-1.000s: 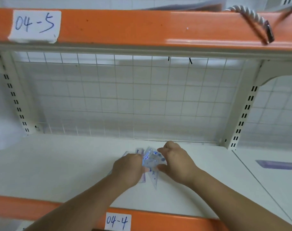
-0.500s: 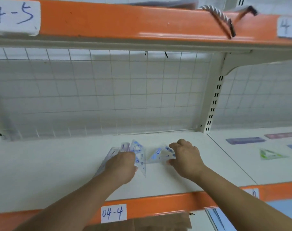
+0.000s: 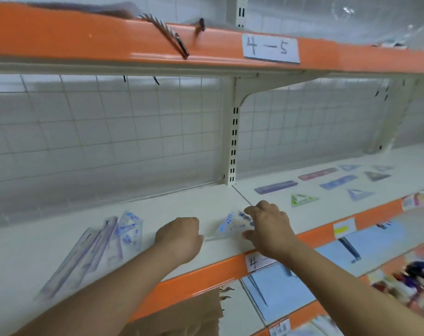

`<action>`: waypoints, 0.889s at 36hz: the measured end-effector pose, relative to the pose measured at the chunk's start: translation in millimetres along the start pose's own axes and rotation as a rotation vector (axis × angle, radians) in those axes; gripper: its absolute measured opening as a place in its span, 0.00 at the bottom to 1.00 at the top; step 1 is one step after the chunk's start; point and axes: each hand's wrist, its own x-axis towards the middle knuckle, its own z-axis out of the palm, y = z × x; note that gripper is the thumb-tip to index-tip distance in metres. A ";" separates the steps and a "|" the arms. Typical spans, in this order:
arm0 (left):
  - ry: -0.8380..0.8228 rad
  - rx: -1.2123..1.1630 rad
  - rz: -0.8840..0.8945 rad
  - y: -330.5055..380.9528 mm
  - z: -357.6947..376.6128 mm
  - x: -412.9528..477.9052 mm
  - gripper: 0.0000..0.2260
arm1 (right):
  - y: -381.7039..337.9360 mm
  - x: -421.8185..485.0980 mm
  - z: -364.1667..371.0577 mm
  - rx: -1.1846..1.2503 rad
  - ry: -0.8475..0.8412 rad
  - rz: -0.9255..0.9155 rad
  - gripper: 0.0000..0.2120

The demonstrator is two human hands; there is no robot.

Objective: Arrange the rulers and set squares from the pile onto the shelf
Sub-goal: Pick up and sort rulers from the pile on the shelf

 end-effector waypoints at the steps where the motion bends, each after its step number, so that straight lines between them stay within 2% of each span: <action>1: 0.003 0.003 0.013 11.6 0.0 2.5 0.14 | 11.6 -1.6 -2.8 0.000 0.004 0.009 0.24; 11: -0.005 -0.004 0.041 147.4 11.3 30.0 0.11 | 154.4 -21.0 -33.3 0.001 0.012 0.081 0.22; 19: -0.011 -0.035 0.064 256.8 29.7 42.0 0.11 | 270.5 -33.6 -58.6 -0.052 -0.006 0.081 0.26; 32: 0.000 -0.040 0.169 369.9 42.0 100.6 0.10 | 388.1 -21.1 -67.0 -0.033 -0.020 0.152 0.25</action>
